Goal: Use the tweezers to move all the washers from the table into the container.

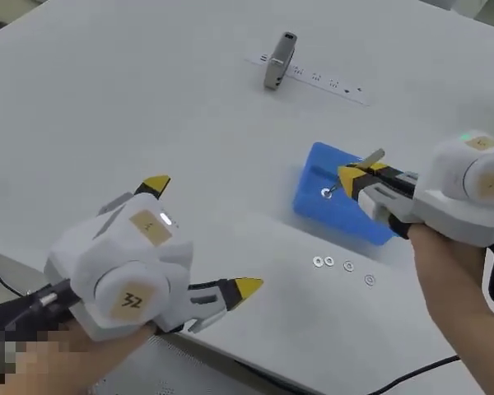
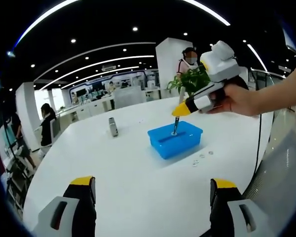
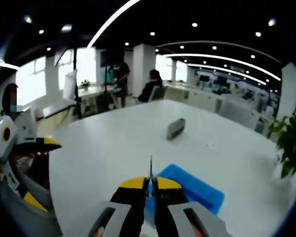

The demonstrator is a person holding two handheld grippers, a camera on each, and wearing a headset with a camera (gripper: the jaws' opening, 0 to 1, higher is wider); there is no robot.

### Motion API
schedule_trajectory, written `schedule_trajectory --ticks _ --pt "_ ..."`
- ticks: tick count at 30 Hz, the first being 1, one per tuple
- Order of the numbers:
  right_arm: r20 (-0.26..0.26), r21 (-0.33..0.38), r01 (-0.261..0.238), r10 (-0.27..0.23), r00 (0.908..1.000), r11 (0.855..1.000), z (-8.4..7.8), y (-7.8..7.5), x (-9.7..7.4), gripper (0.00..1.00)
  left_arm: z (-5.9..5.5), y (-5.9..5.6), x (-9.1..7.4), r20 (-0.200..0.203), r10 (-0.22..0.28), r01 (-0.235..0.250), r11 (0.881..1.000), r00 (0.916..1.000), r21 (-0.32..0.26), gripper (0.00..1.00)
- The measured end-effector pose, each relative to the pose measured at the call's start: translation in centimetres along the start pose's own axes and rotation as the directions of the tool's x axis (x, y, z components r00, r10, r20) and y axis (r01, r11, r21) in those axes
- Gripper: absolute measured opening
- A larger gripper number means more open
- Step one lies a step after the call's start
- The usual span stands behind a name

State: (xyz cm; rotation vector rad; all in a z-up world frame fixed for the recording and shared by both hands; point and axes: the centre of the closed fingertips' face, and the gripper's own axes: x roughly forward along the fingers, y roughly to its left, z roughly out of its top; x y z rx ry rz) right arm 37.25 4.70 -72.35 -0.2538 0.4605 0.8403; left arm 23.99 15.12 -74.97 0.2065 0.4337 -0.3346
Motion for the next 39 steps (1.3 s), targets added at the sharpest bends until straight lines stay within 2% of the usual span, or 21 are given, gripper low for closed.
schedule_trajectory --ticks 5,8,12,20,30,32,34,39 --pt "-0.025 0.001 0.027 -0.027 0.9993 1.0 -0.7 -1.0 1.4 0.02 -0.2 -0.1 0.1 -0.009 0.0 0.0 1.0 1.0 0.008 0.99" --pt "-0.042 0.008 0.039 -0.038 0.9984 0.999 -1.4 -2.2 3.3 0.02 -0.4 -0.2 0.1 -0.022 0.0 0.0 1.0 0.9998 0.023 0.98" --pt "-0.057 0.016 0.055 -0.054 0.9969 0.998 -2.2 -2.7 4.5 0.02 -0.7 -0.3 0.2 -0.041 -0.005 0.007 0.999 0.9992 0.04 0.98" --pt "-0.086 0.113 0.049 -0.04 0.9955 0.992 -3.5 -2.6 6.7 0.02 -1.2 -0.6 0.4 -0.068 -0.015 0.019 0.998 0.9976 0.064 0.99" --pt "-0.121 0.17 0.063 -0.043 0.9918 0.983 -5.0 -2.9 8.2 0.03 -1.6 -0.4 0.4 -0.088 -0.008 0.015 0.997 0.9961 0.069 0.97" --pt "-0.133 0.165 0.068 -0.046 0.9901 0.984 -5.4 -2.8 8.2 0.03 -1.6 -0.4 0.4 -0.09 -0.007 0.013 0.997 0.9959 0.073 0.97" --pt "-0.113 0.156 0.068 -0.05 0.9923 0.985 -5.3 -2.8 8.3 0.03 -1.7 -0.4 0.5 -0.095 -0.007 0.014 0.997 0.9954 0.073 0.96" --pt "-0.121 0.116 0.068 -0.053 0.9912 0.991 -5.4 -2.6 8.1 0.03 -1.8 -0.3 0.4 -0.101 -0.003 0.011 0.997 0.9949 0.078 0.96"
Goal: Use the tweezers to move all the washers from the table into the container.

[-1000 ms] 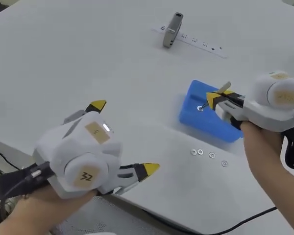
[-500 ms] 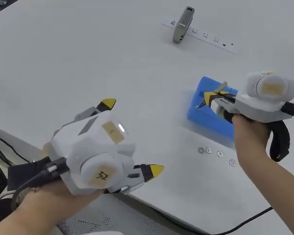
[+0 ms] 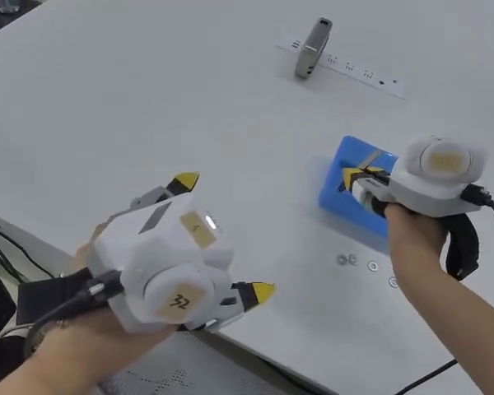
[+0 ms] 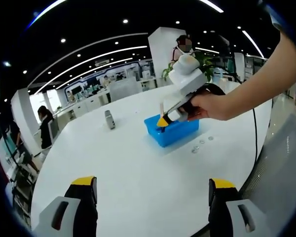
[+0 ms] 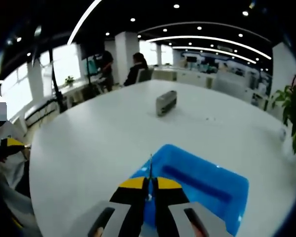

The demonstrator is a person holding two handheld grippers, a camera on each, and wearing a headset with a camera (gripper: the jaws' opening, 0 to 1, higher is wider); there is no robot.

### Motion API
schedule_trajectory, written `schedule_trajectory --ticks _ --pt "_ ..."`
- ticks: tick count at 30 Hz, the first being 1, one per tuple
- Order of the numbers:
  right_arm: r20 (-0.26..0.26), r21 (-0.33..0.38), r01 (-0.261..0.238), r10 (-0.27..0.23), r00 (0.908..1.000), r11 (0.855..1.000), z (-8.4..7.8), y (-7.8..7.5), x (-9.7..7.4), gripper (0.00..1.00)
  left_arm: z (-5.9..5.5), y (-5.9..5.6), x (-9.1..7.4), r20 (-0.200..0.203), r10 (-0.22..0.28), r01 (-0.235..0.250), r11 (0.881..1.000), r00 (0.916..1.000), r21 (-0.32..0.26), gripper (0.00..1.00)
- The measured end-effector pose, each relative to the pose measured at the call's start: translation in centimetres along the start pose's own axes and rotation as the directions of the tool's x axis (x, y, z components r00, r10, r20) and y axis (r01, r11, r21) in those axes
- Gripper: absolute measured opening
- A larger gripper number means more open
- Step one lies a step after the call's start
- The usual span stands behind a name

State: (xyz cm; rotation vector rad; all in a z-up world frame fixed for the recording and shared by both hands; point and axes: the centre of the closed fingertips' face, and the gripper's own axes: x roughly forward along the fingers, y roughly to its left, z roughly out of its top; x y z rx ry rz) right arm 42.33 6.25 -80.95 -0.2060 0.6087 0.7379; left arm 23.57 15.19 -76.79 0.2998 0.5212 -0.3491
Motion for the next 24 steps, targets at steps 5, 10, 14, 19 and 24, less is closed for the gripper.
schedule_trajectory --ticks 5,10,14,19,24 --pt "-0.003 0.029 -0.008 0.008 1.0 1.0 0.1 0.1 -0.3 0.04 0.0 0.0 0.0 -0.003 0.002 -0.002 1.0 1.0 0.006 0.96" --pt "0.02 0.029 0.015 -0.015 0.9997 0.999 0.7 -0.5 -1.1 0.03 -0.1 0.1 0.0 -0.008 0.006 -0.006 1.0 0.9999 0.015 0.96" --pt "0.057 -0.002 0.011 -0.011 0.9983 1.0 1.8 -0.2 -3.0 0.04 -0.1 0.0 0.0 -0.008 0.008 -0.008 1.0 0.9999 0.021 0.96" --pt "0.09 0.015 -0.002 0.001 0.996 1.0 2.6 0.2 -5.5 0.04 -0.1 -0.1 0.0 -0.01 0.005 -0.005 1.0 0.9999 0.029 0.97" --pt "0.121 0.021 -0.006 0.004 0.9927 1.0 3.0 0.6 -7.6 0.03 -0.1 -0.3 0.0 -0.01 -0.002 0.002 0.999 1.0 0.034 0.98"
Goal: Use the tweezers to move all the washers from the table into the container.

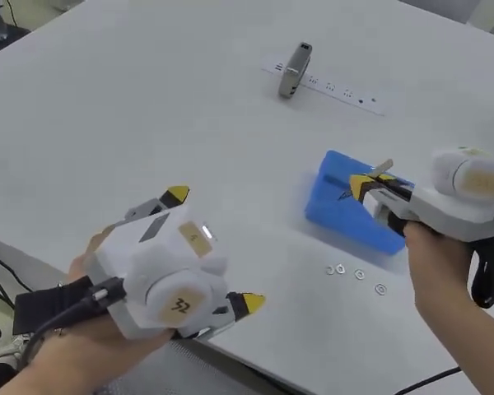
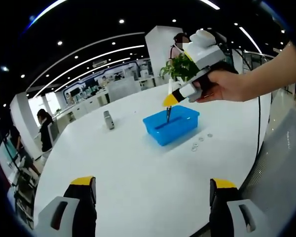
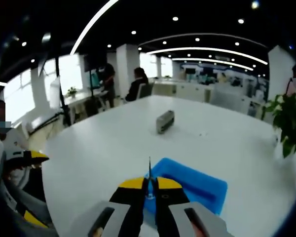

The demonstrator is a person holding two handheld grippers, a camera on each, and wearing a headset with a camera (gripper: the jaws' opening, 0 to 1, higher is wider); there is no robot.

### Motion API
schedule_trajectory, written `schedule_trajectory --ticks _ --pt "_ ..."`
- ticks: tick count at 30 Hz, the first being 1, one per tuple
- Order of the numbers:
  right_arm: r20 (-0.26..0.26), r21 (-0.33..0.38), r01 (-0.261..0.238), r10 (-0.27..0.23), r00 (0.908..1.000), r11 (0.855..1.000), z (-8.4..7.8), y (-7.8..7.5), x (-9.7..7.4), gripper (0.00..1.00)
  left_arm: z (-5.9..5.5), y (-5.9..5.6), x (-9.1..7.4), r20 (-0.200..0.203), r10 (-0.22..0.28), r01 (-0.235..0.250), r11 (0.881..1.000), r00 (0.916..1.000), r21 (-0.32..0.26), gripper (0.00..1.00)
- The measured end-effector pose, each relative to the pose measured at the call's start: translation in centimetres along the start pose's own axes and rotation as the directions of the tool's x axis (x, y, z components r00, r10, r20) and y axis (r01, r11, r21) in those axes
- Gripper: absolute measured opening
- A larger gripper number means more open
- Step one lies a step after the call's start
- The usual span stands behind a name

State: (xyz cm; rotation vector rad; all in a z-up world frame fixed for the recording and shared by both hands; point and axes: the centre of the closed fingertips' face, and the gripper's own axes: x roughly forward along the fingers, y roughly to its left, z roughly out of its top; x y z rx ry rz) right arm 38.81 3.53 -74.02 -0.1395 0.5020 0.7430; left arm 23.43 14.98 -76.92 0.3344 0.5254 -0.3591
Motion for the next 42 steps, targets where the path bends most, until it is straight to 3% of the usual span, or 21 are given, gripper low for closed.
schedule_trajectory --ticks 7,16,30,42 --pt "0.012 0.013 -0.011 0.011 0.9999 1.0 -0.5 1.0 -2.2 0.04 0.0 0.0 0.0 0.003 0.001 -0.001 1.0 1.0 0.005 0.98" --pt "-0.026 0.031 -0.02 0.021 0.9994 0.999 -3.3 2.2 -3.6 0.04 0.1 -0.1 0.0 0.004 -0.001 0.001 1.0 1.0 0.007 0.97" --pt "-0.141 0.022 -0.032 0.035 0.9893 0.999 -7.9 2.4 -2.4 0.04 -0.1 0.0 0.1 -0.001 -0.002 0.002 1.0 1.0 0.001 0.97" --pt "-0.177 0.014 -0.044 0.046 0.9831 0.999 -9.4 2.5 -1.9 0.04 -0.3 -0.1 0.2 -0.015 -0.004 0.004 1.0 0.9999 0.007 0.96"
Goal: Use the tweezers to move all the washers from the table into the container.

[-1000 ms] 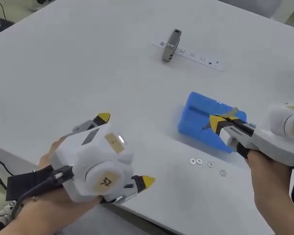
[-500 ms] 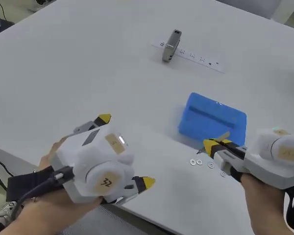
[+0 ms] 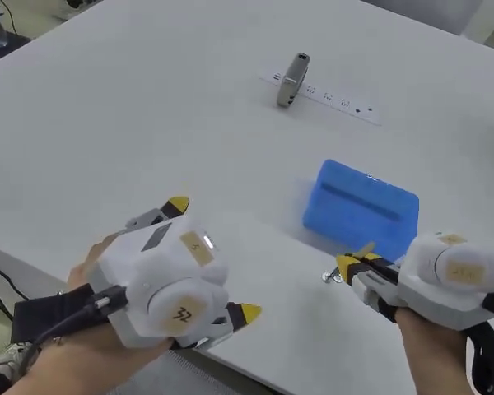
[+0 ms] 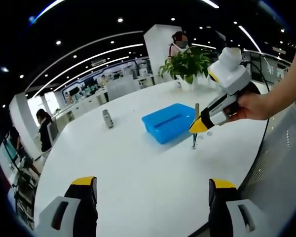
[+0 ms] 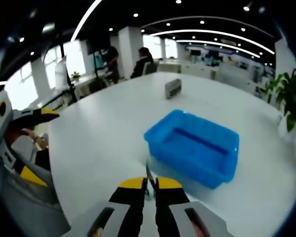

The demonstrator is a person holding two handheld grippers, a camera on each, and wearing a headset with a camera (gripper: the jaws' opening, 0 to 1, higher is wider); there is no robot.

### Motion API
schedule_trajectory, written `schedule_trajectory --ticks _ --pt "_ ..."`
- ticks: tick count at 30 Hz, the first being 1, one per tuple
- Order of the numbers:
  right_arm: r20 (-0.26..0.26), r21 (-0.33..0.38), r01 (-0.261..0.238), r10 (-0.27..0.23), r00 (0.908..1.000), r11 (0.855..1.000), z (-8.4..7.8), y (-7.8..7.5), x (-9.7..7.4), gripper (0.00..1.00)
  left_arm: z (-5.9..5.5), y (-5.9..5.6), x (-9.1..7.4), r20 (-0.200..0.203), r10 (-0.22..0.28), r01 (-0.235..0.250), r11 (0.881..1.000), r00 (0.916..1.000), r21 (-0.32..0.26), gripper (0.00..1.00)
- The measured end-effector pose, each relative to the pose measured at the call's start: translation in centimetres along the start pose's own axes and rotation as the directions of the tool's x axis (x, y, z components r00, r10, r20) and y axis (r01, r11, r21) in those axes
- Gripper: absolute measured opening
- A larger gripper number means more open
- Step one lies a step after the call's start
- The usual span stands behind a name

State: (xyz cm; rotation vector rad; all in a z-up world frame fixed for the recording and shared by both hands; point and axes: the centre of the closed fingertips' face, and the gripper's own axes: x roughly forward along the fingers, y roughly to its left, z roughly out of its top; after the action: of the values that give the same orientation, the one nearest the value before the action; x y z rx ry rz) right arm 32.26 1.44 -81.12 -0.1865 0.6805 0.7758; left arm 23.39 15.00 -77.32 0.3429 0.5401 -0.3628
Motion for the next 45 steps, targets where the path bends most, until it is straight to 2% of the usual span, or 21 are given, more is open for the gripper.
schedule_trajectory --ticks 7,13,21,28,35,45 --pt "0.009 -0.014 0.001 -0.001 1.0 1.0 0.1 0.1 0.1 0.03 -0.1 0.0 0.0 -0.01 0.0 0.0 1.0 0.9999 0.006 0.95" --pt "0.017 -0.022 0.004 -0.004 0.9998 1.0 -0.3 -0.5 0.2 0.03 -0.3 0.1 0.0 -0.016 0.004 -0.004 1.0 0.9999 0.008 0.95" --pt "-0.015 0.001 -0.008 0.008 0.9998 1.0 -0.5 -0.7 0.0 0.02 -0.3 0.1 0.0 -0.015 0.006 -0.005 1.0 0.9999 0.01 0.94" --pt "-0.007 -0.007 -0.011 0.011 0.9999 1.0 0.1 -0.1 -0.9 0.02 -0.2 0.1 0.0 -0.015 0.006 -0.006 1.0 0.9999 0.01 0.94" --pt "0.017 -0.025 -0.018 0.019 0.9997 1.0 1.4 -0.1 -1.9 0.02 0.0 -0.2 0.0 -0.003 -0.01 0.01 1.0 0.9999 0.006 0.95" --pt "0.1 -0.04 -0.027 0.031 0.9945 0.999 5.3 0.2 -3.8 0.02 0.0 -0.3 0.0 -0.005 -0.013 0.013 1.0 0.9999 0.01 0.95"
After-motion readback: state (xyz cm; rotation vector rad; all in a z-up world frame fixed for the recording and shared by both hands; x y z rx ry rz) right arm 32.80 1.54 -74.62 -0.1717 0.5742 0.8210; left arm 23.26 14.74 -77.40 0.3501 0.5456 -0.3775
